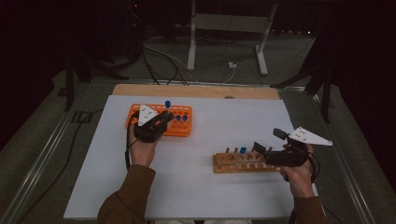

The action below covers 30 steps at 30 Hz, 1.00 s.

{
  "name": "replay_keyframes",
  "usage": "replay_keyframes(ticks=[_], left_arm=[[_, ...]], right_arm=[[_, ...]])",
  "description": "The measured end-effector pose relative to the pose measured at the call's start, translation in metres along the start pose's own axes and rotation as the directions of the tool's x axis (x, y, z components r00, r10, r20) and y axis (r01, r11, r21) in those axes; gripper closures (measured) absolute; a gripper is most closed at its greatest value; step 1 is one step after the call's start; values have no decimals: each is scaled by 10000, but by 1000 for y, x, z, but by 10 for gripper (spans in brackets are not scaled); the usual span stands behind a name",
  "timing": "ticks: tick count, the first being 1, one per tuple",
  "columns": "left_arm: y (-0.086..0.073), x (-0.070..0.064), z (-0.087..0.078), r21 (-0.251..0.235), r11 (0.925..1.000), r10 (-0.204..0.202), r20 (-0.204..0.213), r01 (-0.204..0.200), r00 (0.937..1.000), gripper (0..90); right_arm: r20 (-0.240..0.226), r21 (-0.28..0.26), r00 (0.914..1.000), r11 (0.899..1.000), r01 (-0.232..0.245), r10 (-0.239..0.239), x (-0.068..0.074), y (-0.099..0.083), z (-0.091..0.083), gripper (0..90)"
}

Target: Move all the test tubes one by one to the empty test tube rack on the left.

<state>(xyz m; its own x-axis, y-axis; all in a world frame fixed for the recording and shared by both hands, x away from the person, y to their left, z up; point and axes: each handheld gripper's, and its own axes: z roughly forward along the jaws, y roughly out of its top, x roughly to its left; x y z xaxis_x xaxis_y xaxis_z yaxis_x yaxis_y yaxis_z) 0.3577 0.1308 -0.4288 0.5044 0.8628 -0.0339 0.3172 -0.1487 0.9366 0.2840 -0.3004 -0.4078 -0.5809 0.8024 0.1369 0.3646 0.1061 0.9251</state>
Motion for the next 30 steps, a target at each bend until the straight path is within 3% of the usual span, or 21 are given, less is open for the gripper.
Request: replay_keyframes(ticks=[12, 30], left_arm=[[-12, 16, 22, 251, 9985, -472, -791, 493, 9957, 779], [-39, 18, 45, 875, 9933, -670, -1006, 759, 9927, 779]], right_arm=[[23, 8, 10000, 10000, -62, 62, -3, -2, -2, 0], [-13, 67, 9997, 9997, -225, 225, -5, -7, -1, 0]])
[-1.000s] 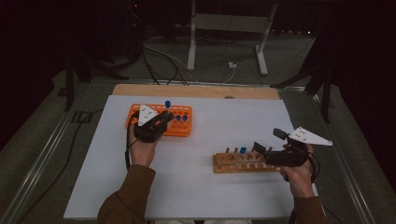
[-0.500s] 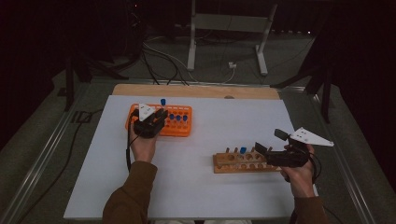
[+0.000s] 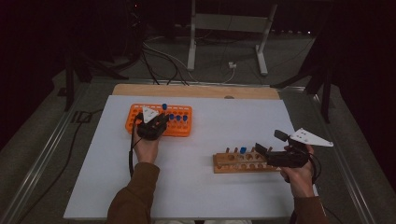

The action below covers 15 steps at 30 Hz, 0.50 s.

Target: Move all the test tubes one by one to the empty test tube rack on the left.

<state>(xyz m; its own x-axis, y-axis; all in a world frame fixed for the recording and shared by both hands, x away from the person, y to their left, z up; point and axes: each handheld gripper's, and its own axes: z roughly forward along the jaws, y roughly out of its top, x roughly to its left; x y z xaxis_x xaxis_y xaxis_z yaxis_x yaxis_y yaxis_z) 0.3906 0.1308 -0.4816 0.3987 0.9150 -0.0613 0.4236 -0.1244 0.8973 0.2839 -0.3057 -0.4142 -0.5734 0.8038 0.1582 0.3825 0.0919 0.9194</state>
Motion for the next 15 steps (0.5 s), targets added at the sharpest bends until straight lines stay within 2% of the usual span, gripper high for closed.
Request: replay_keyframes(ticks=[5, 11, 15], left_arm=[[-11, 1, 5, 547, 9985, 50, 42, -52, 10000, 784], [-13, 0, 8, 1171, 9928, 245, 15, -245, 9997, 790], [-14, -1, 8, 1188, 9926, 274, -33, -268, 9996, 791]], right_arm=[[-34, 13, 10000, 10000, 39, -39, 1, 0, 1, 1], [-65, 26, 10000, 10000, 41, -41, 1, -1, 1, 1], [-88, -13, 9999, 10000, 74, -74, 2, 0, 0, 0]])
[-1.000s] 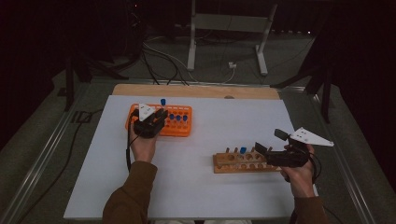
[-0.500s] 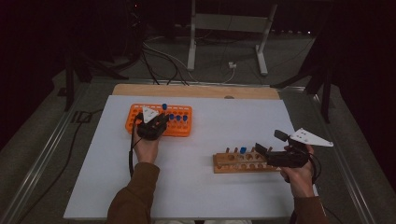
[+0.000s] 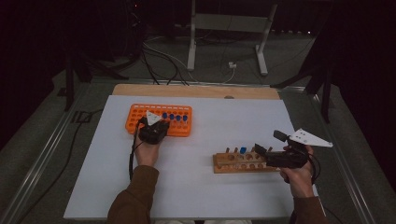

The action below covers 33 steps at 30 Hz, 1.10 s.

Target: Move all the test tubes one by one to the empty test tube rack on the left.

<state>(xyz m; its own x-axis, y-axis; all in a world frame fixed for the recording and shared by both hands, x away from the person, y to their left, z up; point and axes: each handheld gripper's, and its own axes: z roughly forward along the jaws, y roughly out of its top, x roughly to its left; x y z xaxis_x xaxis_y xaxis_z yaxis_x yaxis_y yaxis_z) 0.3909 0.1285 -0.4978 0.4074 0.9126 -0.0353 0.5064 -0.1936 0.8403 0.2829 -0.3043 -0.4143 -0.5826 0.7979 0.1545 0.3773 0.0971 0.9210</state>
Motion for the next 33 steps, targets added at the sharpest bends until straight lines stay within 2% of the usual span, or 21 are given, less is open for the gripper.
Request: replay_keyframes(ticks=[3, 10, 12, 14, 16, 18, 23, 28, 31, 33], left_arm=[[1, -5, 0, 113, 9993, 372, -206, -370, 9991, 790], [0, -4, 0, 24, 9996, 269, -131, -269, 9996, 785], [-1, -2, -1, -38, 10000, 60, -31, -60, 10000, 770], [-3, -1, -3, -127, 9999, -90, -47, 89, 9999, 672], [-5, 0, -8, -271, 9995, -165, -82, 163, 9998, 611], [-7, 2, -14, -465, 9983, -346, 103, 350, 9993, 572], [-8, 3, -31, -711, 9967, -357, 367, 382, 9987, 440], [-6, -3, -49, -1164, 9928, -256, 184, 275, 9995, 286], [-4, -8, -57, -1244, 9920, -184, 277, 217, 9994, 187], [-3, -10, -63, -1345, 9907, -128, 473, 190, 9988, 160]], right_arm=[[-16, -3, 10000, 10000, 4, -4, 0, 0, 0, 1], [-88, 18, 9999, 9999, 113, -112, 3, 1, 1, 0], [-107, 17, 9999, 9999, 122, -121, 4, 1, 1, 1], [-139, 30, 9998, 9999, 141, -141, 4, 0, 2, 1], [-212, 85, 9997, 9998, 159, -157, 4, 0, 3, 1], [-253, 169, 9995, 9997, 195, -190, 4, -1, 4, 1], [-422, 413, 9987, 9987, 303, -286, 7, -2, 9, 28], [-512, 487, 9979, 9979, 425, -400, 12, -3, 13, 39], [-556, 640, 9973, 9966, 511, -475, 14, -4, 17, 57], [-579, 770, 9968, 9952, 596, -552, 15, -6, 19, 70]])
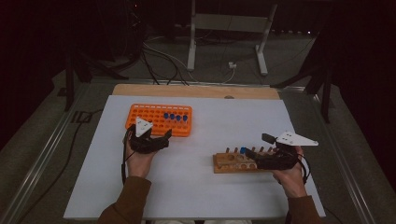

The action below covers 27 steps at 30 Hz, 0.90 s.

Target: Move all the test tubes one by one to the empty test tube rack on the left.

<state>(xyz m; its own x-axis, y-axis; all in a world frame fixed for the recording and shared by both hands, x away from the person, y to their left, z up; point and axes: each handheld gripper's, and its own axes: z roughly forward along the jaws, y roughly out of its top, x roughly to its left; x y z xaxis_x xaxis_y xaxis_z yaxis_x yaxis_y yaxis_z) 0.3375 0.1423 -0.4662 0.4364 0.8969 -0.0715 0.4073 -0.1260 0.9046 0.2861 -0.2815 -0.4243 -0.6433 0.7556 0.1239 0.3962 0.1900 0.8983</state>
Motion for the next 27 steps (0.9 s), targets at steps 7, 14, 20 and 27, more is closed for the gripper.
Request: replay_keyframes(ticks=[7, 14, 20, 27], left_arm=[[0, -9, -11, -4, 9999, 140, 338, -140, 9993, 7], [-10, -8, -8, 321, 9994, 123, 363, -134, 9993, 7], [-12, -8, -10, 357, 9993, 101, 418, -116, 9991, 7], [-9, -17, -10, 237, 9993, 268, 742, -286, 9969, 7]], right_arm=[[-475, 236, 9977, 9985, 496, -485, 6, -5, 7, 364], [-540, 625, 9951, 9943, 865, -832, 14, -10, 16, 622], [-484, 953, 9952, 9915, 889, -846, 16, -17, 25, 730], [-588, 1182, 9960, 9902, 741, -675, 16, -21, 31, 751]])
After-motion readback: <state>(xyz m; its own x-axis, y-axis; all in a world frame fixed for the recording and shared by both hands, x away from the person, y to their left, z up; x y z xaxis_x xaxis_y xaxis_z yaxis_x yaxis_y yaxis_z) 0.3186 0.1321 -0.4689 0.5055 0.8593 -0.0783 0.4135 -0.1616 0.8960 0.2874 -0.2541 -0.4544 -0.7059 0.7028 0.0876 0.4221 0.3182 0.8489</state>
